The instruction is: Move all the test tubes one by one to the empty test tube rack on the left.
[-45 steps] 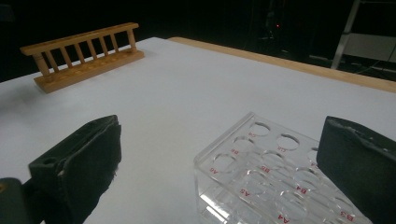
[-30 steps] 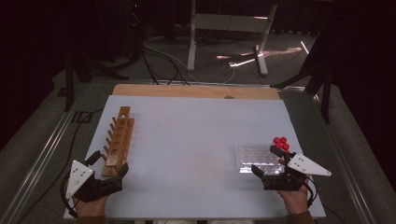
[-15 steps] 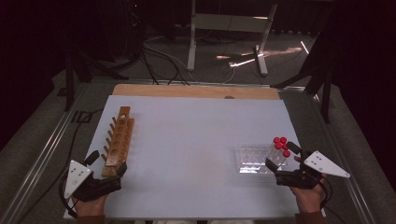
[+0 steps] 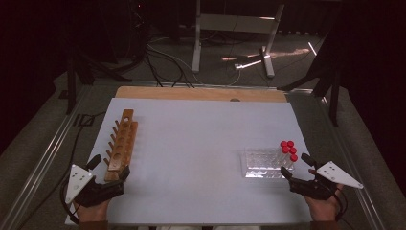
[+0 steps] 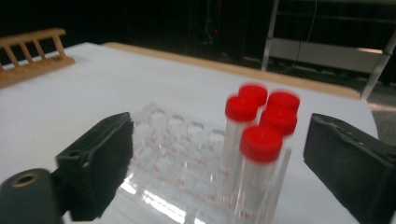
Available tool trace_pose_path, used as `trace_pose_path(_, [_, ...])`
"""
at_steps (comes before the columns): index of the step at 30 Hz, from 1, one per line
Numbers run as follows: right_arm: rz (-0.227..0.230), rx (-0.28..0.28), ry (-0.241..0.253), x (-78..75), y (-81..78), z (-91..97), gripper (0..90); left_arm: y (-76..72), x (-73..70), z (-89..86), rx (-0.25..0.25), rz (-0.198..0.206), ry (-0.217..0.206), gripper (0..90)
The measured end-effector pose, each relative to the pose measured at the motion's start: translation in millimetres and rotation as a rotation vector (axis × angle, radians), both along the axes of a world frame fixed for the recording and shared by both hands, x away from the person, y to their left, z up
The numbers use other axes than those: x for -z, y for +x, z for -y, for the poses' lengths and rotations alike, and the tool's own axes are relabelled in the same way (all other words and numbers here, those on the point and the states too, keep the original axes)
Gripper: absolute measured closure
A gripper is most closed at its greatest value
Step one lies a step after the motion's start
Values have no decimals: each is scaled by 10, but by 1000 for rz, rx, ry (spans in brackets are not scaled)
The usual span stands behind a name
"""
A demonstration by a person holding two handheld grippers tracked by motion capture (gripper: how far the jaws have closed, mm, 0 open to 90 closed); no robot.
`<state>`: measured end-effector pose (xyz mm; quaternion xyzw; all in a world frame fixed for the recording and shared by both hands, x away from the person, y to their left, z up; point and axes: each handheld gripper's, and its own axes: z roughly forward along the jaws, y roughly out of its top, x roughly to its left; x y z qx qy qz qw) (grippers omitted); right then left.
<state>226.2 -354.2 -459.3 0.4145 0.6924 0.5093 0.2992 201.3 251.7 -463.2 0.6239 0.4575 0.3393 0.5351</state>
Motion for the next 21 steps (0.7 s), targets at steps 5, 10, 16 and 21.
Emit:
trace_pose_path(5, [-37,18,-21,73,31,-2,249,-1,0,1,-2,0,2,6])
trace_pose_path(10, [-63,60,-32,152,66,59,477,2,2,3,-5,-4,6,6])
trace_pose_path(16, [-86,64,-51,204,101,56,608,1,4,5,-8,-2,3,6])
trace_pose_path(21, [-103,80,-52,243,146,66,681,0,4,10,-10,2,7,6])
